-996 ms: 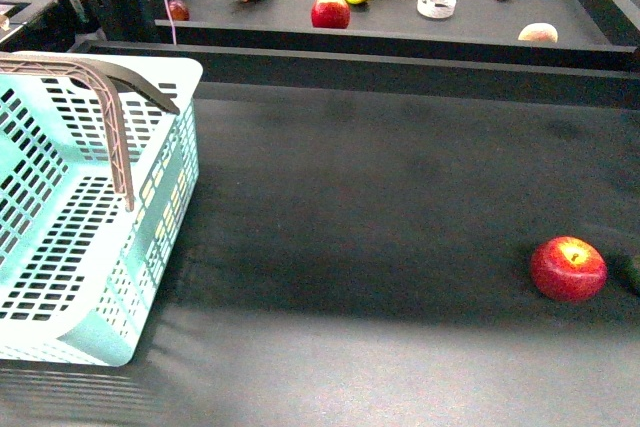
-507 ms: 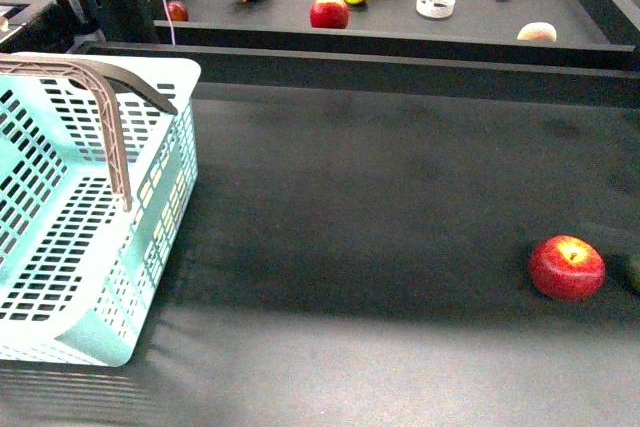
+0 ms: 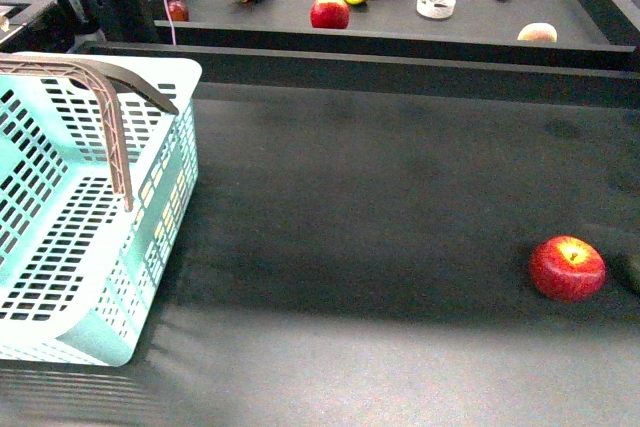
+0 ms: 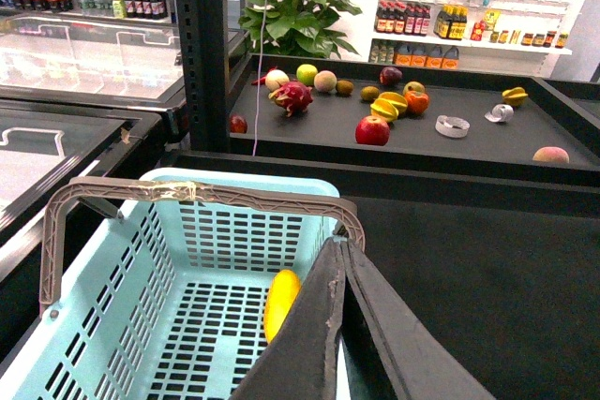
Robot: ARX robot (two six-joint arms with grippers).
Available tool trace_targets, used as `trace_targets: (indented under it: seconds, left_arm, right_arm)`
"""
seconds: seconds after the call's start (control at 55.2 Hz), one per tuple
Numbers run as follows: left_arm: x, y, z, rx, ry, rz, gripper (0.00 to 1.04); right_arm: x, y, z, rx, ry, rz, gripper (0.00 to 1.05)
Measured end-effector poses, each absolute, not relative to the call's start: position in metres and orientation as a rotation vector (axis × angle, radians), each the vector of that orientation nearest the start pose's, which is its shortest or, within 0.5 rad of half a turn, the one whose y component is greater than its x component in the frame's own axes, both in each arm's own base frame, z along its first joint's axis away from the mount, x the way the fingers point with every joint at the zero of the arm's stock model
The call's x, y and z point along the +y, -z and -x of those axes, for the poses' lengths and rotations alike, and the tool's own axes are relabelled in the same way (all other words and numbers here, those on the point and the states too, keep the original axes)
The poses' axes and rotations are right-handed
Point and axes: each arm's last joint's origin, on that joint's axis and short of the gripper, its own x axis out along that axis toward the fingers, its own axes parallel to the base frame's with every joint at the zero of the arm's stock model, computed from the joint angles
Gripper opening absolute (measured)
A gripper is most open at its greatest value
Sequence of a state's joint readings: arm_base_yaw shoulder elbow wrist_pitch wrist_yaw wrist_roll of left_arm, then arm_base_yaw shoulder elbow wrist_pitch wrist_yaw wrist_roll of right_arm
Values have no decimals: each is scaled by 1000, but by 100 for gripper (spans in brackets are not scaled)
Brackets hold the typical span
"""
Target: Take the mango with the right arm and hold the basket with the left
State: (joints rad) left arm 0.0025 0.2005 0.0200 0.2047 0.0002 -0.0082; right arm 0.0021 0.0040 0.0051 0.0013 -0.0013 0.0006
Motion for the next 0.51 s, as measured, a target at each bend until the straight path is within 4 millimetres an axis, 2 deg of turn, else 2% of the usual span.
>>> trace_targets:
  seconds: [0.235, 0.507]
  left_arm:
    - [0, -170, -97, -14, -2, 8, 4]
    - [0, -170, -97, -19, -2, 8, 4]
  right_arm:
    - [0, -165, -98, -2, -3, -1, 97]
    - [0, -165, -98, -2, -3, -1, 97]
